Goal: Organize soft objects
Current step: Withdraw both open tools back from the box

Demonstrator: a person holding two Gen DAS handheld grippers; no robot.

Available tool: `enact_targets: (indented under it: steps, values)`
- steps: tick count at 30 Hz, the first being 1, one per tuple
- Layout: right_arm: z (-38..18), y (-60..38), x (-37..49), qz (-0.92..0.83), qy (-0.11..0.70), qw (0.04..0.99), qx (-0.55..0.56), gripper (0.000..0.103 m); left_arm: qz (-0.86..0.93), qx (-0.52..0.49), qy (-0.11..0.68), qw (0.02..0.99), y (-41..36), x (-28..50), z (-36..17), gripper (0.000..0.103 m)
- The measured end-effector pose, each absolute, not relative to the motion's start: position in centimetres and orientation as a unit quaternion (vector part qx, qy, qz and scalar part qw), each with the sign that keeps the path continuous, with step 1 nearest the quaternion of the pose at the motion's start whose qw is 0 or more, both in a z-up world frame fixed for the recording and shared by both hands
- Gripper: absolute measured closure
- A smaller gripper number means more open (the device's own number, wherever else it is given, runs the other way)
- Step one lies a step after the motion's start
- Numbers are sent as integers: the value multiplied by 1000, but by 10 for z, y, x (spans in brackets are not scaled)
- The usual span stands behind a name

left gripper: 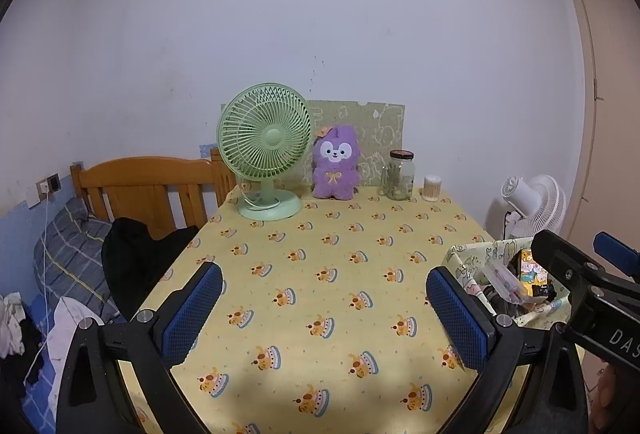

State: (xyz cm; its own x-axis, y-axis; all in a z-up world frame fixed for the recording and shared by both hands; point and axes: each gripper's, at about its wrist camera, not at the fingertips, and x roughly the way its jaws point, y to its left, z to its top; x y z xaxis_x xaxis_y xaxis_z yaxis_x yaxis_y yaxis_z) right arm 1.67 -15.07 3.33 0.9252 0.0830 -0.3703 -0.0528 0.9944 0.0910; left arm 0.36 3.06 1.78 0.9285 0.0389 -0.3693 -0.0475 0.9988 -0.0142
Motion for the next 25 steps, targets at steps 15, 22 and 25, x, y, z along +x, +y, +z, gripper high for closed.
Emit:
enact_targets:
  steps: [15, 22, 25]
  values:
    - [34, -152, 13, 31, 188, 981, 42, 1, 18, -10, 186, 982, 32, 1, 19, 0]
    - [34, -153, 13, 31, 188, 981, 43, 0, 18, -10, 186, 982, 32, 1, 19, 0]
    - [34, -152, 13, 31, 189, 980, 43, 0, 19, -10, 187, 982, 32, 1, 19, 0]
